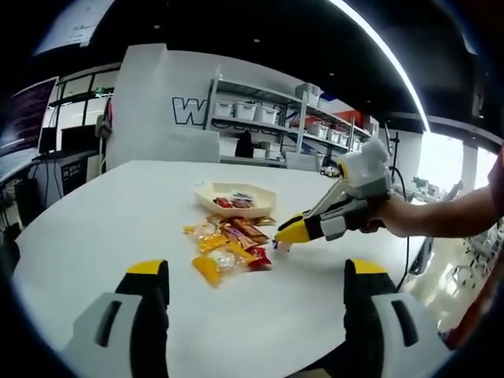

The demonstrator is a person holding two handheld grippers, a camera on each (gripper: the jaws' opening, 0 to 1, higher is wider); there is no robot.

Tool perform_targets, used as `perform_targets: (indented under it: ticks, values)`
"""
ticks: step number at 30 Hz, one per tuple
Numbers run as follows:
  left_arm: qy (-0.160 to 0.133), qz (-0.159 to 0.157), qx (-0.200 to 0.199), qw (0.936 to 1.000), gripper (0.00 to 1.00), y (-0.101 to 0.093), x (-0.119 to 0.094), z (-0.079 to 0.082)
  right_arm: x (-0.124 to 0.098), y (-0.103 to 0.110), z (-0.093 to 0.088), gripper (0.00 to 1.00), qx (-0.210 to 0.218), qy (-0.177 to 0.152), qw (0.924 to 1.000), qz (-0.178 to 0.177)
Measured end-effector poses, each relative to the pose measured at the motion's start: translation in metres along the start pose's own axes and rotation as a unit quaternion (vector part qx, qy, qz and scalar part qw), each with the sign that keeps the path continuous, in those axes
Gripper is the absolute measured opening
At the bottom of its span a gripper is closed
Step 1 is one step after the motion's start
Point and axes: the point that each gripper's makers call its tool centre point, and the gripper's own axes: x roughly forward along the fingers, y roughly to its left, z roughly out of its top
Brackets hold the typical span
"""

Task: Place the target food into the container with the food tongs after gripping and lifting it, then release it inside without dropping or visibly crushing the food.

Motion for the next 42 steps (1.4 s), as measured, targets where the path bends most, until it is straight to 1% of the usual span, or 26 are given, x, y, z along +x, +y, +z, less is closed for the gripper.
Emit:
perform_targets:
  ticks: [3, 4, 6, 9, 17, 21, 24, 26, 33, 36, 39, 41, 42]
  values:
    - [0.001, 0.002, 0.0, 1.0, 0.9, 0.001, 0.0, -0.002, -0.003, 0.0, 0.008, 0.17, -0.004, -0.008, 1.0, 0.0]
    - [0.001, 0.001, -0.002, 1.0, 0.9, 0.001, 0.0, -0.002, -0.004, -0.001, 0.014, 0.17, -0.006, -0.013, 0.9999, -0.001]
    - [0.002, 0.0, -0.002, 1.0, 0.9, 0.001, -0.001, -0.003, -0.005, -0.002, 0.019, 0.17, 0.0, -0.012, 0.9999, 0.002]
    - [0.005, -0.002, 0.001, 1.0, 0.9, 0.0, 0.0, -0.004, -0.005, -0.003, 0.027, 0.17, 0.005, -0.021, 0.9998, 0.004]
    - [0.005, -0.002, 0.003, 1.0, 0.89, 0.003, 0.0, -0.003, -0.008, -0.011, 0.054, 0.17, -0.001, -0.039, 0.9992, -0.002]
    - [0.002, -0.004, 0.003, 1.0, 0.89, 0.003, 0.0, -0.002, -0.008, -0.024, 0.075, 0.18, -0.003, -0.054, 0.9985, -0.011]
    - [0.006, -0.004, 0.013, 0.9999, 0.89, 0.004, -0.002, -0.002, -0.009, -0.037, 0.092, 0.18, -0.005, -0.065, 0.9977, -0.021]
    - [0.007, -0.003, 0.012, 0.9999, 0.89, 0.008, -0.002, -0.004, -0.008, -0.043, 0.098, 0.18, -0.011, -0.065, 0.9974, -0.03]
    - [0.007, -0.001, 0.007, 0.9999, 0.89, 0.01, -0.004, -0.005, -0.005, -0.057, 0.11, 0.18, -0.011, -0.072, 0.9965, -0.04]
    - [0.002, -0.004, 0.004, 1.0, 0.89, 0.009, -0.003, -0.002, 0.001, -0.071, 0.117, 0.18, -0.017, -0.062, 0.9965, -0.054]
    - [0.003, -0.004, 0.007, 1.0, 0.89, 0.008, -0.003, -0.002, 0.001, -0.076, 0.121, 0.18, -0.012, -0.064, 0.9963, -0.055]
    - [0.003, -0.004, 0.008, 1.0, 0.89, 0.009, -0.003, -0.002, 0.001, -0.074, 0.12, 0.18, -0.011, -0.063, 0.9966, -0.053]
    - [0.003, -0.003, 0.006, 1.0, 0.89, 0.011, -0.004, -0.002, 0.003, -0.075, 0.116, 0.18, -0.02, -0.059, 0.9964, -0.057]
